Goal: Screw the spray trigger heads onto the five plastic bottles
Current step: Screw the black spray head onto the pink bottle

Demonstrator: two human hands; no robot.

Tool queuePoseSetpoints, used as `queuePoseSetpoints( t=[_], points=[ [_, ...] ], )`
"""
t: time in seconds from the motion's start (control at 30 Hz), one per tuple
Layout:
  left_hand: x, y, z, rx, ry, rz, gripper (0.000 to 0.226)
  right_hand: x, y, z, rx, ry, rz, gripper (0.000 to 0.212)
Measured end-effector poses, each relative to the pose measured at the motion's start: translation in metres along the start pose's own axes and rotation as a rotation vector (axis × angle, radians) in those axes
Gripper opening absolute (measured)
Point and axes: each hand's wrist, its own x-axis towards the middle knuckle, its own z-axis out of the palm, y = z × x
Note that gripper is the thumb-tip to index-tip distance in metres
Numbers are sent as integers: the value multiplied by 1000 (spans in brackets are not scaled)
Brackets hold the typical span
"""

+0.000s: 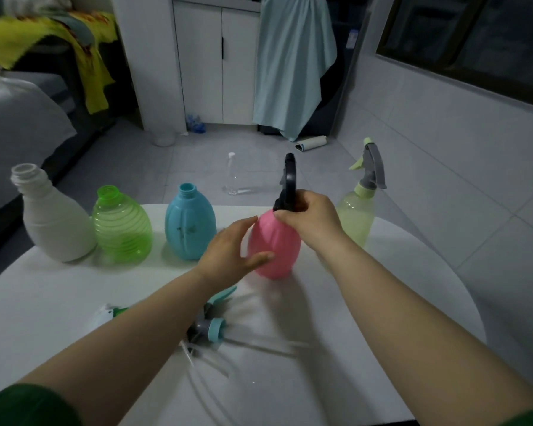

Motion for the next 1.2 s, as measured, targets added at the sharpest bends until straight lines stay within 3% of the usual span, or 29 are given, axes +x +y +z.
queuePoseSetpoints(
  t=[0.2,0.53,0.67,0.77,0.83,0.9,0.97,1.1,1.2],
  points=[
    [-30,-32,-19,59,149,-67,40,26,10,-1,-40,57,7,28],
    [-45,-56,-30,103,248,-68,23,35,23,4,-38,-12,-49,27],
    [-60,-61,-43,85,254,-131,23,30,23,3,-20,-51,14,45],
    [-76,-67,-55,115,259,-183,23,15,24,-4,-26,92,20,52],
    [-89,-72,-64,133,285,-213,23,-2,22,-6,-39,245,-17,44],
    [-105,-78,-71,175,307,-238,22,-25,19,3,-49,286,-83,33],
    [-121,-87,-77,233,330,-214,22,-50,16,20,-116,149,-145,27],
    [-147,-106,-89,227,415,-299,25,-86,9,56,-399,-361,-208,28],
    [-155,-120,-91,196,393,-356,26,-95,0,72,-505,-568,-138,33]
  ],
)
